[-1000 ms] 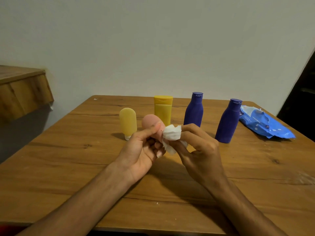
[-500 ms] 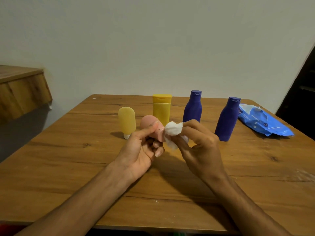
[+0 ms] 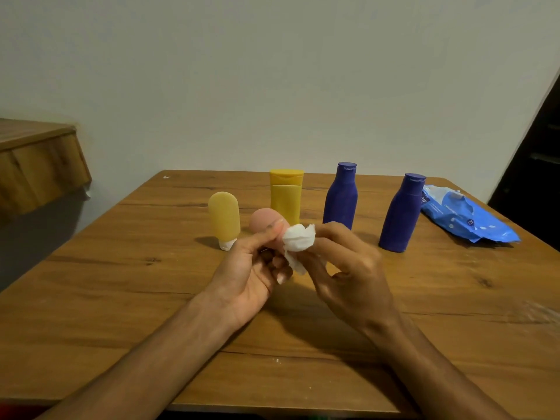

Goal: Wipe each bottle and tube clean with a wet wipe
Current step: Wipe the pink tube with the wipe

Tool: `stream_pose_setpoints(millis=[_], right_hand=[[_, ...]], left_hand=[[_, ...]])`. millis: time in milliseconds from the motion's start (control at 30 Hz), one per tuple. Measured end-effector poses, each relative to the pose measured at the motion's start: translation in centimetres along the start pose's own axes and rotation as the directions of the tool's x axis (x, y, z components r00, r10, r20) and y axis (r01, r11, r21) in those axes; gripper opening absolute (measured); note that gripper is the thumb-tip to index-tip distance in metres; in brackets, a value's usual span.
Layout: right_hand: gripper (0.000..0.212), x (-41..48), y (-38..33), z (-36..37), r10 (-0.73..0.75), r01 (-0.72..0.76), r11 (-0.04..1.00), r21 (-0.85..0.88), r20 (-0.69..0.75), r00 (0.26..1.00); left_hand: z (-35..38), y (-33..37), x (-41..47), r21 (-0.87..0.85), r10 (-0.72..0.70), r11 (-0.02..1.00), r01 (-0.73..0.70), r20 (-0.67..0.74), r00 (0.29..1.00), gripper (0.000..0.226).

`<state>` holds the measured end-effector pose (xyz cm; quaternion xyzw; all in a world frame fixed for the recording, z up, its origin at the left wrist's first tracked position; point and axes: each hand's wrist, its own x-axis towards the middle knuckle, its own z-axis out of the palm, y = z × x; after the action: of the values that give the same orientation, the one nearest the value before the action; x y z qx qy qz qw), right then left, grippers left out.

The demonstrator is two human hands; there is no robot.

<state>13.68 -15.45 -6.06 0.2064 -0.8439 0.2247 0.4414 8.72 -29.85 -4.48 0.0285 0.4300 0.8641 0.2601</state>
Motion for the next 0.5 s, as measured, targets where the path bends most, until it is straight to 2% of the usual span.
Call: stream_pose_setpoints(millis=[100, 233, 333, 500], right_hand=[[0.026, 0.01, 0.03, -0.08, 0.062, -0.063, 0.998, -0.008, -0.044, 0.997], [0.026, -0.01, -0.04, 0.09, 0.003, -0.004, 1.000, -0.028, -0.005, 1.000], [0.027, 0.11, -0.03, -0.04, 0.061, -0.062, 0.998, -0.018, -0.057, 0.996], [0.022, -0.05, -0.42, 0.23, -0.006, 0.006, 1.000, -0.001, -0.026, 1.000]], left_hand=[[-0.04, 0.21, 0.14, -0.017, 0.020, 1.000, -0.020, -0.011, 1.000, 0.023], [-0.17, 0.18, 0.25, 0.021, 0.038, 0.999, -0.037, -0.022, 0.999, 0.024], [-0.28, 0.14, 0.39, 0.025, 0.043, 0.999, -0.042, -0.014, 0.999, 0.017], [0.04, -0.26, 0.08, 0.079, 0.028, 0.997, -0.027, -0.017, 0.999, 0.025]])
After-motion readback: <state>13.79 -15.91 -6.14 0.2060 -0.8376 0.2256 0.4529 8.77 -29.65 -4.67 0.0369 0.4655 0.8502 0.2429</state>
